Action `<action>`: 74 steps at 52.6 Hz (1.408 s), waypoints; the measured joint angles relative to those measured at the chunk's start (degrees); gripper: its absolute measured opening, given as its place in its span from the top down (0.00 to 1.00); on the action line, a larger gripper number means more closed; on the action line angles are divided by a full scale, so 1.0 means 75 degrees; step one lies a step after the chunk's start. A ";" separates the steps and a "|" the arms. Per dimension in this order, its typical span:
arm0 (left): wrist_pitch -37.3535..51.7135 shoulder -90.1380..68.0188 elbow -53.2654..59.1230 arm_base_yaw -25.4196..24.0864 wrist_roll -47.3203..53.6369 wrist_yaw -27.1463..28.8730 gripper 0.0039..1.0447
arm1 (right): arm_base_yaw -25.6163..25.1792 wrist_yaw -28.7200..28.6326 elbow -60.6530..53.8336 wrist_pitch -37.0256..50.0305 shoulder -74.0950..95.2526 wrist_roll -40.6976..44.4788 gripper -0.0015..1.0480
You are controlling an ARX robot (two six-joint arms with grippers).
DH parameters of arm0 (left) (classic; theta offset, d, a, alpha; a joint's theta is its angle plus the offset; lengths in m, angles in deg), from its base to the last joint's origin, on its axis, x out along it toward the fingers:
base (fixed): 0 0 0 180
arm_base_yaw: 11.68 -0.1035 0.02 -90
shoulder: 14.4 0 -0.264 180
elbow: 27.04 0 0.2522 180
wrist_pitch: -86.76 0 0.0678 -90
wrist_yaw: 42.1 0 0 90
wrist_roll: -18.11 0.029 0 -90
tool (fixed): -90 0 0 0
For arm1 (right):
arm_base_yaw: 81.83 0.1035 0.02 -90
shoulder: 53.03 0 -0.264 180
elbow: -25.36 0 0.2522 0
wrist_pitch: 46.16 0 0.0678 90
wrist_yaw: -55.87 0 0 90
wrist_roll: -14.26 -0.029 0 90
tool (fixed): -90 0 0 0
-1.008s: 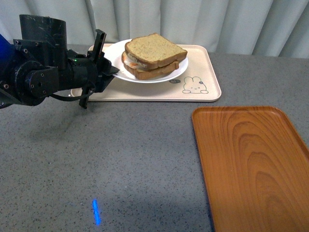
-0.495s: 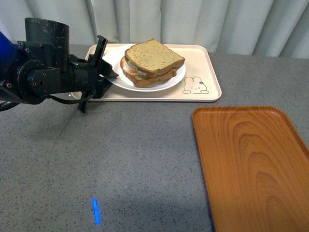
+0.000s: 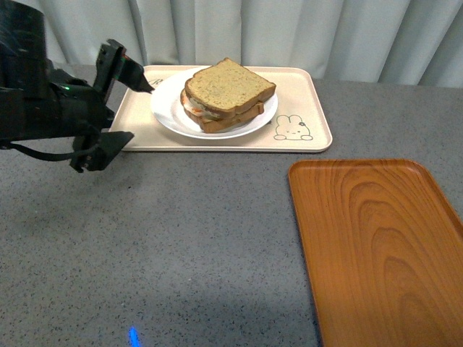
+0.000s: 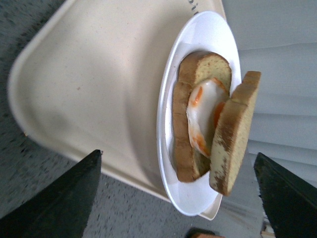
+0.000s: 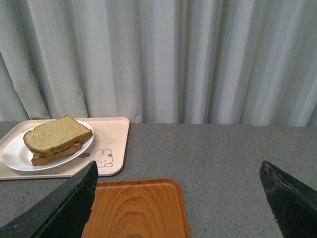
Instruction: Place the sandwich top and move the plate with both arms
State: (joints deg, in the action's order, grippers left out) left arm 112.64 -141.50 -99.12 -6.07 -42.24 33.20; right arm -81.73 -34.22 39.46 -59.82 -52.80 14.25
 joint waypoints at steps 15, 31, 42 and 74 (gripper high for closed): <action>-0.0198 0.2570 0.2611 -0.0458 0.1285 0.0332 0.06 | -0.0003 0.0000 0.0000 0.0000 0.0000 0.0000 0.09; -0.1941 0.7187 0.5622 -0.1157 0.2238 -0.0268 0.06 | 0.0000 0.0003 0.0003 0.0000 0.0000 -0.0003 0.09; 0.0495 0.8134 0.6889 -0.0868 0.4275 0.1405 0.21 | 0.0000 0.0000 0.0000 0.0000 0.0000 -0.0003 0.09; -0.0831 1.2394 0.7641 -0.0766 0.7959 0.1958 0.96 | -0.0003 0.0000 0.0000 -0.0009 0.0000 0.0000 0.09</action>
State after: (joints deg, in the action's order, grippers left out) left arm 106.41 -48.55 -41.82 -11.82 17.45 47.89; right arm -81.75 -34.22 39.46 -59.89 -52.80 14.25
